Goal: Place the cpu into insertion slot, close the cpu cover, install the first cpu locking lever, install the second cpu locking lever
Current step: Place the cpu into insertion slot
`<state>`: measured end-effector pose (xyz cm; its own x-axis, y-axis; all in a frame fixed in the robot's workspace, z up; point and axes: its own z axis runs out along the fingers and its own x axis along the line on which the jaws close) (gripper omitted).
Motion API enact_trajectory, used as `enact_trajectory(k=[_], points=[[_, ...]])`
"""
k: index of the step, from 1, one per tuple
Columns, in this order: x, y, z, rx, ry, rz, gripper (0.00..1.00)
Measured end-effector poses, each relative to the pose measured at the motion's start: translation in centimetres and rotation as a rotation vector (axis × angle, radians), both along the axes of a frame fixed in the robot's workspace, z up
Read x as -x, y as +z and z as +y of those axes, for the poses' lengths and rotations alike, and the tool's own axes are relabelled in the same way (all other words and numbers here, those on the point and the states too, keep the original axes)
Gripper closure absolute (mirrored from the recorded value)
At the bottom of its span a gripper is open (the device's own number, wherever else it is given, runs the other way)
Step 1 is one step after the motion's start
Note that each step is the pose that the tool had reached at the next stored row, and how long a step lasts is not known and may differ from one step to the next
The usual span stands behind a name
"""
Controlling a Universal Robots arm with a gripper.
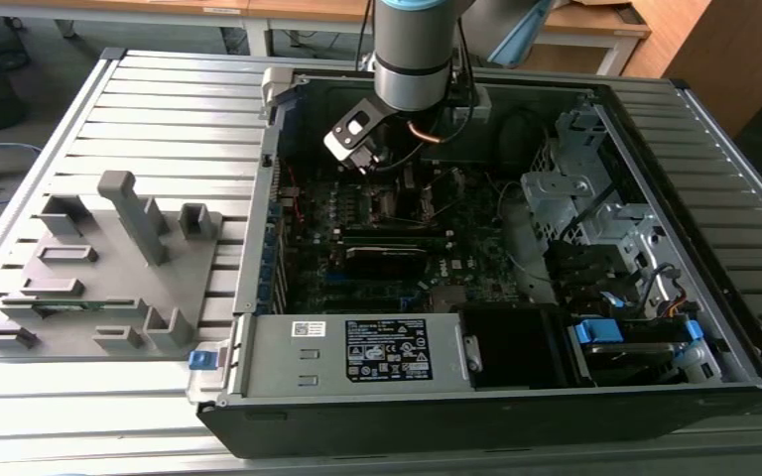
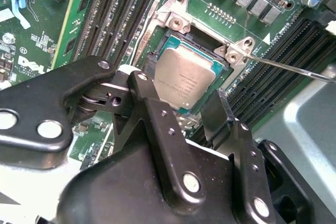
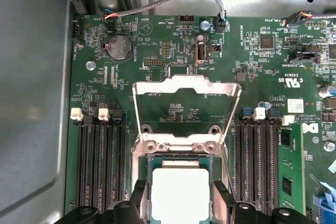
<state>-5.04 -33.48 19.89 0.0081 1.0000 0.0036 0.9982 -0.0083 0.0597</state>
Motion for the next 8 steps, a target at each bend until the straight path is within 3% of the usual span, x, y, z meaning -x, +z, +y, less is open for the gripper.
enact_trajectory(k=[8], points=[[0.00,0.08,0.00,0.0001,0.000,0.0000,0.39]])
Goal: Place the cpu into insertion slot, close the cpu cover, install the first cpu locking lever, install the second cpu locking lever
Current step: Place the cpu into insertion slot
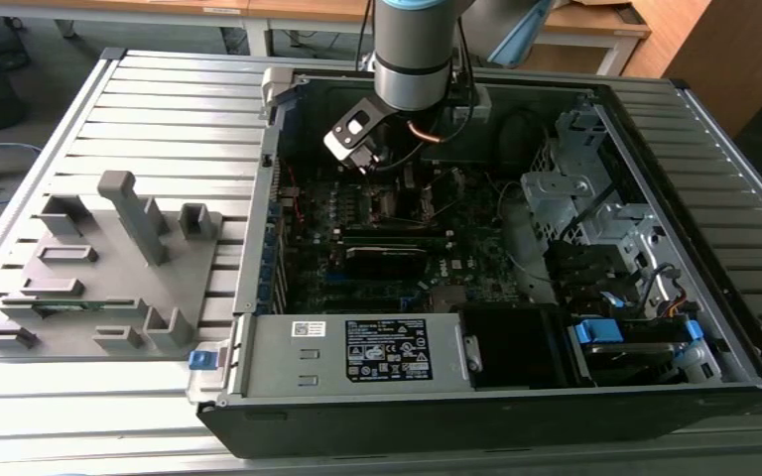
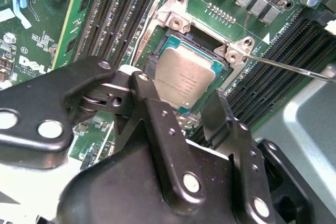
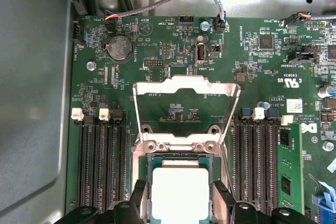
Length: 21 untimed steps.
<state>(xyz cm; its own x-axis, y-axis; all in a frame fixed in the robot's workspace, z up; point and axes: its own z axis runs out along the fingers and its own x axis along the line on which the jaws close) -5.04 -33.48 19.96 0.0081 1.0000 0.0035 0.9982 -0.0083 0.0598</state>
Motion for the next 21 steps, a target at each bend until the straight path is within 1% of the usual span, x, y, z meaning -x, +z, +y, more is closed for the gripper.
enact_trajectory(k=[1,2,3,4,5,7,8,10,11,13,14,19,21], points=[[0.00,0.01,0.00,0.0000,0.000,0.0000,0.40],[0.00,0.02,0.00,0.0000,0.000,0.0000,0.47],[0.00,0.03,0.00,0.0000,0.000,0.0000,0.47],[0.00,0.04,0.00,0.0001,0.000,0.0000,0.53],[0.00,0.05,0.00,0.0000,0.000,-0.0001,0.53],[0.00,0.07,0.00,0.0001,0.000,0.0000,0.65],[0.00,0.08,0.00,0.0001,0.000,0.0000,0.65],[0.00,0.10,0.00,0.0001,0.000,0.0000,0.76],[0.00,0.11,0.00,0.0002,0.000,0.0000,0.76],[0.00,0.12,0.00,0.0001,0.000,0.0000,0.88],[0.00,0.13,0.00,0.0002,0.000,-0.0001,0.90],[0.00,0.17,0.00,-0.0003,-0.002,0.0000,0.90],[0.00,0.16,0.00,-0.0022,-0.019,0.0000,0.90]])
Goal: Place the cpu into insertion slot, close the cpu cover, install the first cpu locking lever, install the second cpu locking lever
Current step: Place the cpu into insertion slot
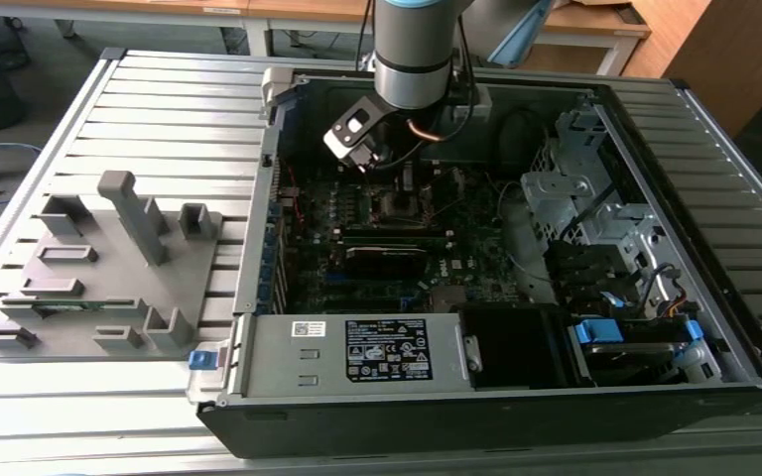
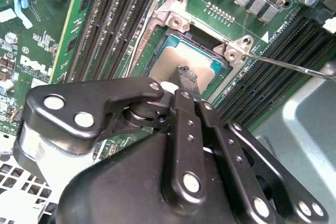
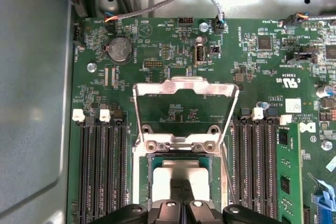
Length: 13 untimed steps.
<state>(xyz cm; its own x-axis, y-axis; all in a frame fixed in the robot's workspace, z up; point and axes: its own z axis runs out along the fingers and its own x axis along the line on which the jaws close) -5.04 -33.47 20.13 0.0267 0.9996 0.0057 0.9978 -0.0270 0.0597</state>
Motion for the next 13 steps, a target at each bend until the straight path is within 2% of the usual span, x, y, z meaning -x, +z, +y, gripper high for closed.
enact_trajectory(k=[5,6,7,13], points=[[0.00,0.00,0.00,-0.0003,-0.004,0.0004,0.90],[-0.01,-0.03,0.00,-0.0005,-0.003,0.0061,0.90],[0.00,-0.04,-0.01,-0.0004,-0.003,0.0141,0.90],[-0.01,-0.14,0.00,-0.0003,-0.004,0.0143,0.90]])
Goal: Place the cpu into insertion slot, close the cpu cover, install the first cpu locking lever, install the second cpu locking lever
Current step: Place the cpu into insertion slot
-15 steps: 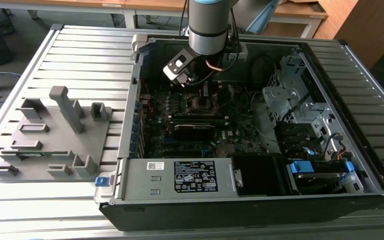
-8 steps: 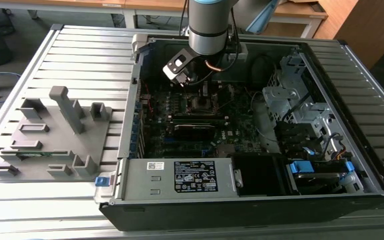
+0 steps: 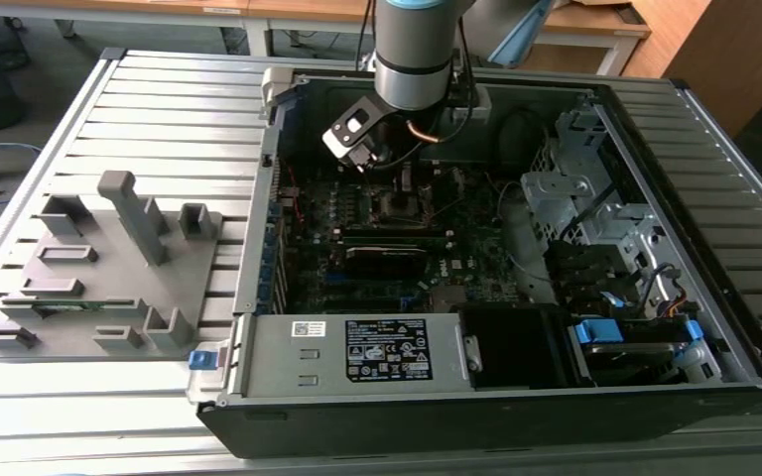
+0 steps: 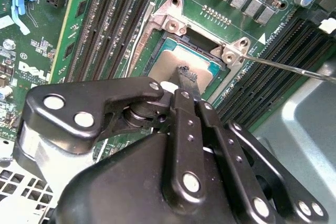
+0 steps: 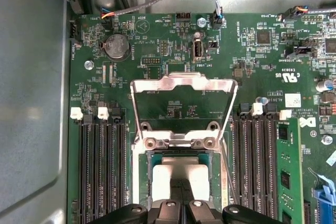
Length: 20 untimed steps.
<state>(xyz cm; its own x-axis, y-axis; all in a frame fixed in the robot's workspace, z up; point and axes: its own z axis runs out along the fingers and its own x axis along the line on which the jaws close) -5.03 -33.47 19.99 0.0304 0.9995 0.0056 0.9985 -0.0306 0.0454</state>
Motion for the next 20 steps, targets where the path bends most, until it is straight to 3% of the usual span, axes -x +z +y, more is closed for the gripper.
enact_trajectory(k=[13,17,20], points=[[0.01,-0.28,-0.02,0.0005,0.000,0.0003,0.90],[-0.02,0.04,0.04,-0.0024,0.000,-0.0015,0.90],[0.00,0.65,0.00,-0.0002,0.000,-0.0002,0.90]])
